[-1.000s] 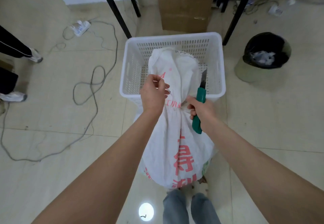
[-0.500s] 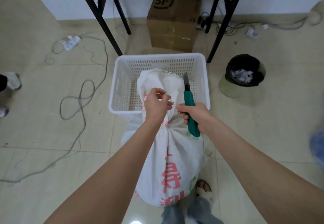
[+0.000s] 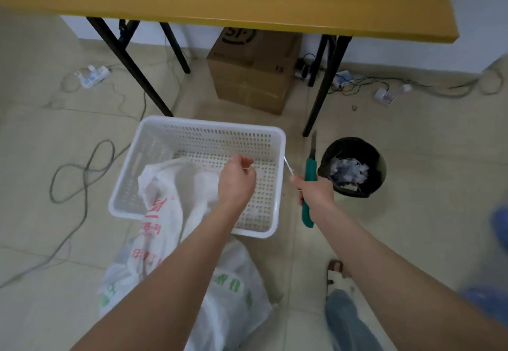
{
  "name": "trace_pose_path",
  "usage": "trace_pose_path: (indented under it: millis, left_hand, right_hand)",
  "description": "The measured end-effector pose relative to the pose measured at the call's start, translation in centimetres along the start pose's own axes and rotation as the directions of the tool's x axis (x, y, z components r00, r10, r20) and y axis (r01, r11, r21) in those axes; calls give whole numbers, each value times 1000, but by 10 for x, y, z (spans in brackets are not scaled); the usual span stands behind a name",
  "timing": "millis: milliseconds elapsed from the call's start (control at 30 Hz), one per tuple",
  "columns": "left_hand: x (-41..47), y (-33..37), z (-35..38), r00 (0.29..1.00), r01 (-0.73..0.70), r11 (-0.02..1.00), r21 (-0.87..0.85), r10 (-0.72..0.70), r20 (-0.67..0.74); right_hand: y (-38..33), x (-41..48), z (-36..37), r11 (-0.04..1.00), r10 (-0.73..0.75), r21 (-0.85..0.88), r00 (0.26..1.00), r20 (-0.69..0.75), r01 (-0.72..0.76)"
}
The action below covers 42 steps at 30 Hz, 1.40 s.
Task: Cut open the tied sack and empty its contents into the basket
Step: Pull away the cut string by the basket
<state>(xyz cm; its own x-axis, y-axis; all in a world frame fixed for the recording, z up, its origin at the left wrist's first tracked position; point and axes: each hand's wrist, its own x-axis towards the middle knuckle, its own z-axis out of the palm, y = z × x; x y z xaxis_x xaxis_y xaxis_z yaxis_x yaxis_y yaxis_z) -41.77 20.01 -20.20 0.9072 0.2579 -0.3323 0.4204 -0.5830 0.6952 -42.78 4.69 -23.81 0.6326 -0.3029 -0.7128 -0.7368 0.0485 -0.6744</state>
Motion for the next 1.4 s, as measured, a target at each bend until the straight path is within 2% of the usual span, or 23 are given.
trace_pose_path:
  millis: [133,333,567,767,867,967,1033,1100,1233,1400]
  left_hand:
    - [16,49,76,998,45,999,15,-46,36]
    - [31,84,154,988,92,994,56,-98,117]
    - [48,91,208,975,173,984,52,-178,135]
    - [54,96,218,969,202,977,69,-209,130]
    - [56,100,214,969,202,978,57,-208,132]
    - [53,104,204,971,197,979,59,-203,128]
    - [51,106,195,971,203,978,48,-207,122]
    - [50,110,182,972,207,978,32,-209,104]
    - [41,115,145,976,215,976,-34,-213,33]
    - [26,100,99,975,218,955,-203,-205,85]
  right_hand:
    - [-20,75,-70,998,31,-49,989,-143,-38]
    - [-22,164,-146,987,127,-71,963,-236,-147]
    - [-24,227,-168,975,131,-138,952,-277,-174]
    - [-33,237,-165,973,101,-178,962,-255,-149]
    - [-36,231,-163,977,85,-176,977,-198,-121]
    - [-44,212,-156,955,-37,-298,993,-111,3]
    - [-52,192,-146,927,-108,-359,994,22,108]
    - [-63,168,-132,925,-93,-347,979,182,153]
    - [-84,122,-100,993,86,-100,941,326,-56]
    - [-84,70,-65,998,25,-57,843,537,7]
